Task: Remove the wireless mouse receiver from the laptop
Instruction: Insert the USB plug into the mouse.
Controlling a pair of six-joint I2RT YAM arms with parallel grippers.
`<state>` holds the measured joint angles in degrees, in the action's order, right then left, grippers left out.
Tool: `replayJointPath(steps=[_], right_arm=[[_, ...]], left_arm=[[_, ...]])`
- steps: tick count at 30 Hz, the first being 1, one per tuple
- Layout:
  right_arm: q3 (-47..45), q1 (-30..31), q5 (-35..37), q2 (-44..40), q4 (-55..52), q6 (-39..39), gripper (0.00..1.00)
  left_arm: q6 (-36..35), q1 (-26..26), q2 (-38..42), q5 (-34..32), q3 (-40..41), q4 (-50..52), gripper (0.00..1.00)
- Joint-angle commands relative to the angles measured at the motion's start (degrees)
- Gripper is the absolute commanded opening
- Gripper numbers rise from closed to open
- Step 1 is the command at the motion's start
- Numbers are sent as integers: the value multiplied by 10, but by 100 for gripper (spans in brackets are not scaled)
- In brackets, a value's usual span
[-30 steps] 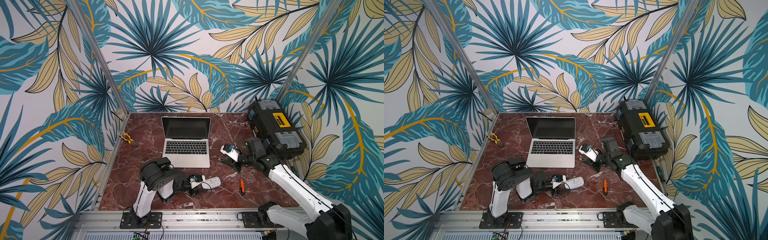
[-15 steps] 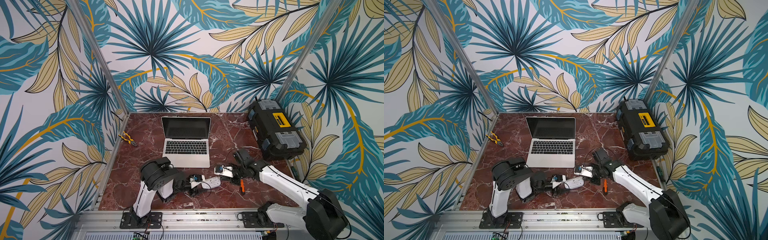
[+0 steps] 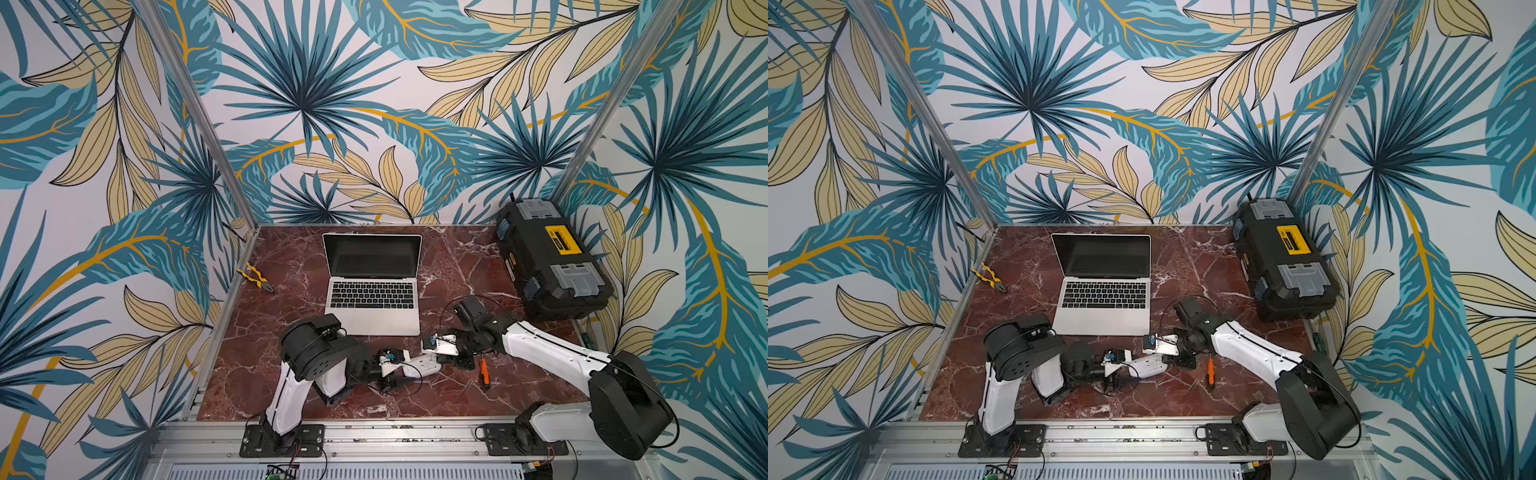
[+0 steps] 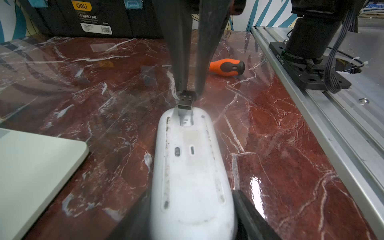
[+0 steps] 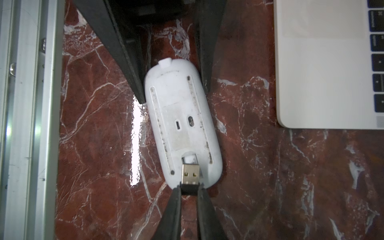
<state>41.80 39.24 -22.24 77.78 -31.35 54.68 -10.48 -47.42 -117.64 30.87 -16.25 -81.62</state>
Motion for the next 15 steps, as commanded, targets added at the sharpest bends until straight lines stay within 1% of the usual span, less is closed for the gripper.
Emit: replayJointPath(steps=[1,15], right_arm=[[1,5,9,0,2,12,12],[1,25,29,24,8,16,13]], left_arm=[[2,5,-14,-2,3,9,55],[6,7,-13,0,3,9,55]])
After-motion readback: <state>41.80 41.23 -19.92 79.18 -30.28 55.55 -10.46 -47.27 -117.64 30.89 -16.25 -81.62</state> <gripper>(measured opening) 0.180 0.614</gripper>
